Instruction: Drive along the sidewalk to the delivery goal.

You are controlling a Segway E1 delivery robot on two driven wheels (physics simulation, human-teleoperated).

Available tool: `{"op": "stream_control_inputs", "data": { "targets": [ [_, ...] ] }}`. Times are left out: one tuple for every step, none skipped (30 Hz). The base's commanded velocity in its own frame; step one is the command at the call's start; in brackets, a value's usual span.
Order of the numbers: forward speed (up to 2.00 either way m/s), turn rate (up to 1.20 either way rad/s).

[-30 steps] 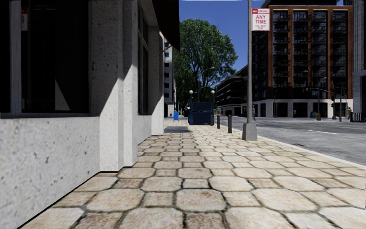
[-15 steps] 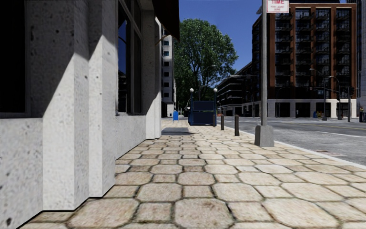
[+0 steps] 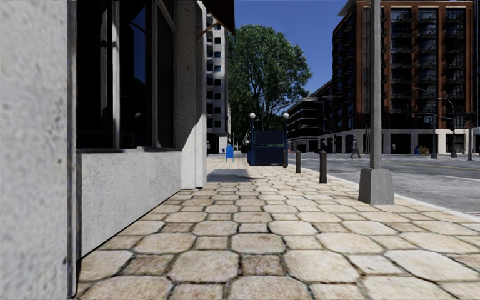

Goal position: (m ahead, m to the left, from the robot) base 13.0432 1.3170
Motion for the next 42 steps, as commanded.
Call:
{"op": "stream_control_inputs", "data": {
  "targets": [
    [2.0,0.0],
    [2.0,0.0],
    [2.0,0.0],
    [2.0,0.0],
    [2.0,0.0],
    [2.0,0.0],
    [2.0,0.0],
    [2.0,0.0],
    [2.0,0.0],
    [2.0,0.0],
    [2.0,0.0],
    [2.0,0.0],
    [2.0,0.0],
    [2.0,0.0],
    [2.0,0.0],
    [2.0,0.0],
    [2.0,0.0],
    [2.0,0.0],
    [2.0,0.0],
    [2.0,0.0],
    [2.0,0.0],
    [2.0,0.0],
    [2.0,0.0],
    [2.0,0.0],
    [2.0,0.0],
    [2.0,0.0],
    [2.0,0.0],
    [2.0,0.0],
    [2.0,0.0],
    [2.0,0.0],
    [2.0,0.0],
    [2.0,0.0],
    [2.0,0.0],
    [2.0,0.0],
    [2.0,0.0],
    [2.0,0.0],
    [2.0,0.0],
    [2.0,0.0],
    [2.0,0.0],
    [2.0,0.0],
    [2.0,0.0],
    [2.0,0.0]
  ]
}}
